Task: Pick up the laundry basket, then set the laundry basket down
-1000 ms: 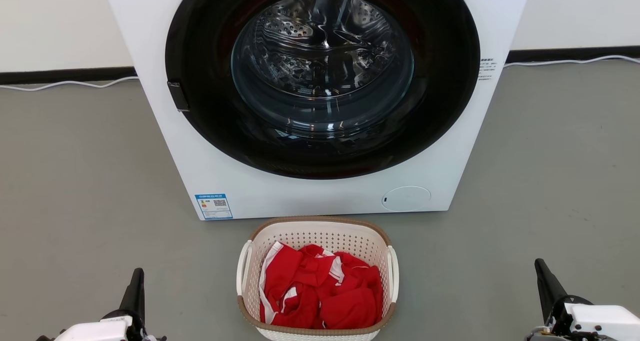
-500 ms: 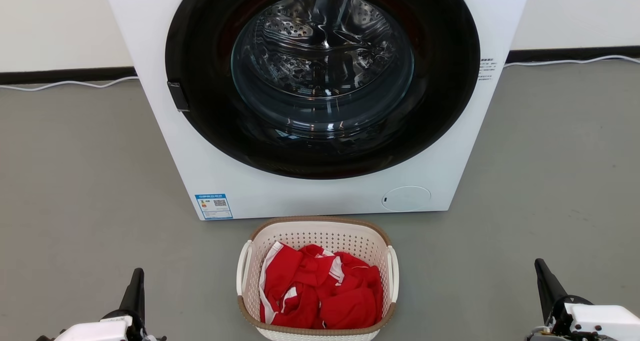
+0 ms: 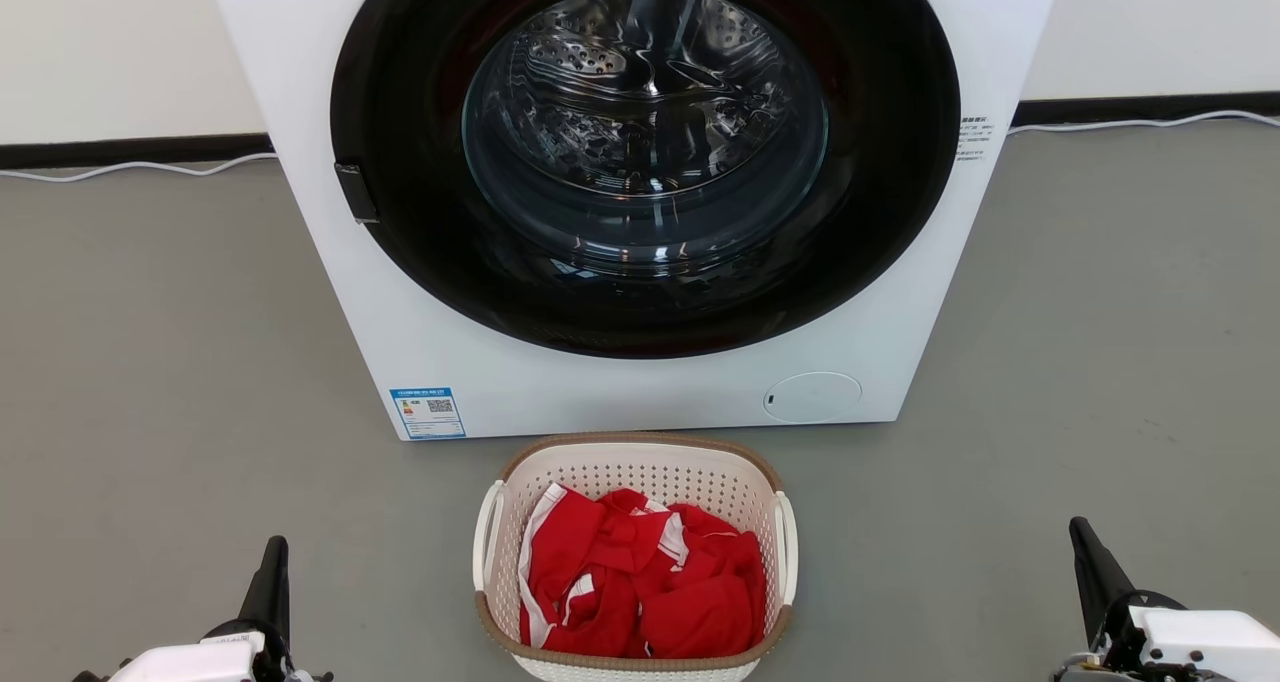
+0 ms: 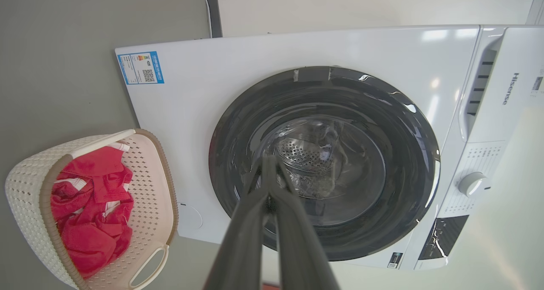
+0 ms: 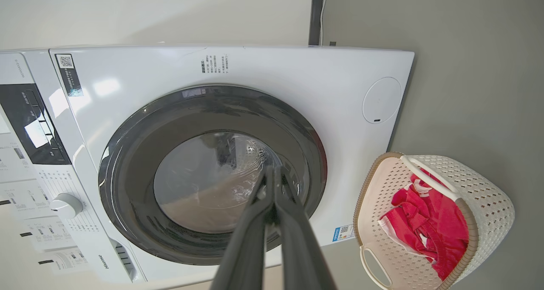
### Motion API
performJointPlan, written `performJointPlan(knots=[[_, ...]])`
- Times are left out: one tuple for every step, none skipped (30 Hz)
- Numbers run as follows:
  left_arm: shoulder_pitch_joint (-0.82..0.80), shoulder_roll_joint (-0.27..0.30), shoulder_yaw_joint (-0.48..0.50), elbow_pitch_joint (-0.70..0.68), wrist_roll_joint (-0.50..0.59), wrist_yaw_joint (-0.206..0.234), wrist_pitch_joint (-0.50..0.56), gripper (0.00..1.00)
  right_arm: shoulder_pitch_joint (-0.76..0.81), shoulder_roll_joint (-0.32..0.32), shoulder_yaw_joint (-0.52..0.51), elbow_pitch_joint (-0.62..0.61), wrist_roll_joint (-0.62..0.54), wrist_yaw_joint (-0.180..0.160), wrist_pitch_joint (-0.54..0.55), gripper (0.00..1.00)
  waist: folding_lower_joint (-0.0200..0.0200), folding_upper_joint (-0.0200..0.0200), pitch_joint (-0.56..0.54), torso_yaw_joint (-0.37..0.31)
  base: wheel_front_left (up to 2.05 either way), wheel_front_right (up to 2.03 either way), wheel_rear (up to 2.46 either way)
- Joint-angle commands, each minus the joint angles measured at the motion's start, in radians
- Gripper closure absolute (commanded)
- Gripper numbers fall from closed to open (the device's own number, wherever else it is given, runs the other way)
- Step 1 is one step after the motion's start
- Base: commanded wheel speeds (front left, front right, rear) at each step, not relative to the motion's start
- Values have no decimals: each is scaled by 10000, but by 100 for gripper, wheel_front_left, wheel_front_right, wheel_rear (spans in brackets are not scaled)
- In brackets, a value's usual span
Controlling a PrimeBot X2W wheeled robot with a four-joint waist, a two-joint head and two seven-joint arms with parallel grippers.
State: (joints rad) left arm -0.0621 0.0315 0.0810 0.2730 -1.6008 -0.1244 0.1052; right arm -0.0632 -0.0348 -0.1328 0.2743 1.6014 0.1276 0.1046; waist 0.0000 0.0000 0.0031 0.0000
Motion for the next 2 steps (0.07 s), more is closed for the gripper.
performJointPlan(knots=[[-459,187,326,-279,-80,-63,79,100,-446,-154,195,-296,77,31,82,100,0,0,0,0,0,0,0],[-459,187,326,-279,-80,-63,79,100,-446,-154,195,-296,77,31,82,100,0,0,0,0,0,0,0]])
